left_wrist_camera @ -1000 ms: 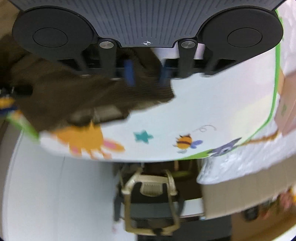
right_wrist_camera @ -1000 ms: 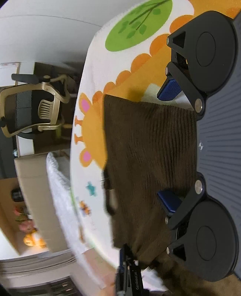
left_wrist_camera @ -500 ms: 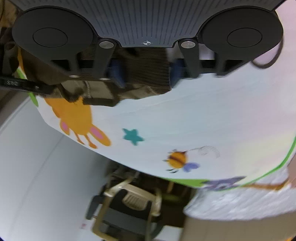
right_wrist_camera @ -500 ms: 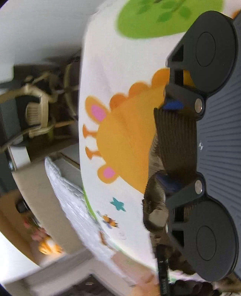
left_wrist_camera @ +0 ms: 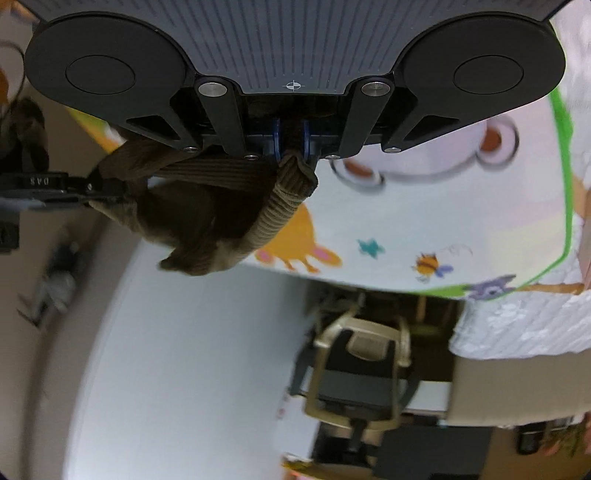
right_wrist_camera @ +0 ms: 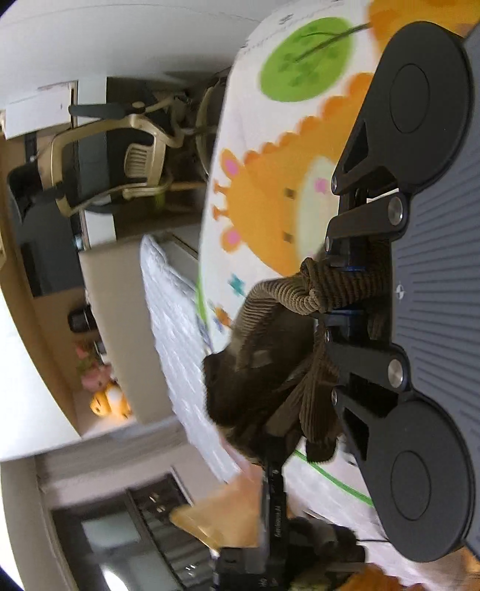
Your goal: Fold clothes
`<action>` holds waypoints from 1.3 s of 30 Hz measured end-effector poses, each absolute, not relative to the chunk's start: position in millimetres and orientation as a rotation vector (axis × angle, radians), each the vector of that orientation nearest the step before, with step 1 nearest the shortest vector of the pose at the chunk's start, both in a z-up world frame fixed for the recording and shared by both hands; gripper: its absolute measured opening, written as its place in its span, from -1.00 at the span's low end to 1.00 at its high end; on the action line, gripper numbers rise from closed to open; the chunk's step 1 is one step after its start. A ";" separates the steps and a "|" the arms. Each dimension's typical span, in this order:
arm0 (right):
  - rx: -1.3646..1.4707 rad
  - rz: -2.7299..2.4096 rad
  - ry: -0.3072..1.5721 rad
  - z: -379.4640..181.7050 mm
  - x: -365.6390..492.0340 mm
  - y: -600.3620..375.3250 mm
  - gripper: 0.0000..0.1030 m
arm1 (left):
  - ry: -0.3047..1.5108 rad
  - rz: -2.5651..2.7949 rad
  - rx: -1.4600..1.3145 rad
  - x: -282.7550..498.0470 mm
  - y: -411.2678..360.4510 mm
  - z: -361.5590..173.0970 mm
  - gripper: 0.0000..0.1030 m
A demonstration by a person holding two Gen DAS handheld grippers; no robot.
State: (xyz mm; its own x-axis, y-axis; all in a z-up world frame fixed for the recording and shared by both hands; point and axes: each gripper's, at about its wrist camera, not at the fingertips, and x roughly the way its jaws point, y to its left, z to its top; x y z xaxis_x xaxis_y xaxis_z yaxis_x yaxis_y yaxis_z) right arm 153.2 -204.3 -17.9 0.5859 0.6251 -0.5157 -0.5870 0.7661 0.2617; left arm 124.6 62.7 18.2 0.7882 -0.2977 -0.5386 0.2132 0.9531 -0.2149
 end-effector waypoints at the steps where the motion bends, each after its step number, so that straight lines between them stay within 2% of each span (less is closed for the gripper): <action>1: 0.059 0.712 0.643 -25.4 141.6 -206.8 -0.69 | 0.613 -0.279 -0.119 112.3 57.3 14.1 -0.66; 6: 0.006 0.703 0.728 -75.2 96.0 -214.1 -0.63 | 0.718 -0.323 -0.076 69.1 41.7 -20.2 -0.44; 7: -0.013 0.706 0.741 -81.4 87.9 -216.3 -0.56 | 0.739 -0.331 -0.074 63.6 41.9 -24.9 -0.29; 8: -0.034 0.709 0.752 -84.9 80.7 -219.2 -0.44 | 0.755 -0.332 -0.070 57.8 43.0 -28.2 -0.07; 9: -0.053 0.710 0.759 -85.9 74.8 -223.4 -0.31 | 0.763 -0.335 -0.071 52.9 45.8 -29.4 0.02; 10: -0.067 0.709 0.760 -85.0 67.8 -229.8 -0.06 | 0.764 -0.343 -0.080 49.0 49.8 -29.0 0.09; 11: -0.069 0.707 0.755 -81.8 62.2 -237.8 0.09 | 0.759 -0.351 -0.099 45.7 54.7 -27.1 0.17; 12: -0.062 0.704 0.750 -77.5 60.1 -246.3 0.18 | 0.744 -0.360 -0.130 43.3 60.8 -23.3 0.23; 14: -0.004 0.693 0.729 -67.8 59.9 -265.2 0.35 | 0.710 -0.381 -0.219 41.3 73.0 -16.2 0.53; 17: 0.176 0.656 0.707 -56.4 71.9 -293.1 0.44 | 0.670 -0.402 -0.380 53.9 89.3 -10.3 0.63; 22: 0.520 0.606 0.805 -71.2 127.6 -301.9 0.43 | 0.747 -0.415 -0.578 103.8 103.4 -30.0 0.65; 25: 0.505 0.641 0.888 -88.8 152.1 -271.8 0.43 | 0.830 -0.410 -0.609 133.1 99.4 -50.6 0.63; 27: 0.427 0.669 0.924 -99.0 164.4 -246.9 0.34 | 0.869 -0.402 -0.606 151.1 95.8 -63.4 0.50; 28: 0.389 0.687 0.933 -103.2 170.9 -235.1 0.10 | 0.877 -0.403 -0.604 159.8 94.8 -67.7 0.33; 30: 0.336 0.707 0.922 -104.4 185.5 -216.6 0.01 | 0.876 -0.406 -0.592 177.0 93.8 -70.6 0.02; 32: 0.298 0.711 0.872 -95.9 203.3 -203.5 -0.22 | 0.850 -0.399 -0.578 198.1 98.1 -63.1 -0.25; 34: 0.299 0.725 0.834 -82.4 223.6 -194.7 -0.35 | 0.806 -0.397 -0.571 218.3 104.3 -47.9 -0.33; 39: 0.193 0.745 0.641 -33.9 246.4 -174.2 -0.45 | 0.617 -0.397 -0.446 239.7 105.3 1.9 -0.38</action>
State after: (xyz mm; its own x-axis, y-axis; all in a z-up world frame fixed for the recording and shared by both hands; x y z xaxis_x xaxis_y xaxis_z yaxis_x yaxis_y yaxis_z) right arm 246.4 -174.2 -33.9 0.5560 0.6835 -0.4730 -0.5696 0.7277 0.3821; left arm 239.7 105.3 1.9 0.7470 -0.4789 -0.4611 0.2202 0.8326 -0.5081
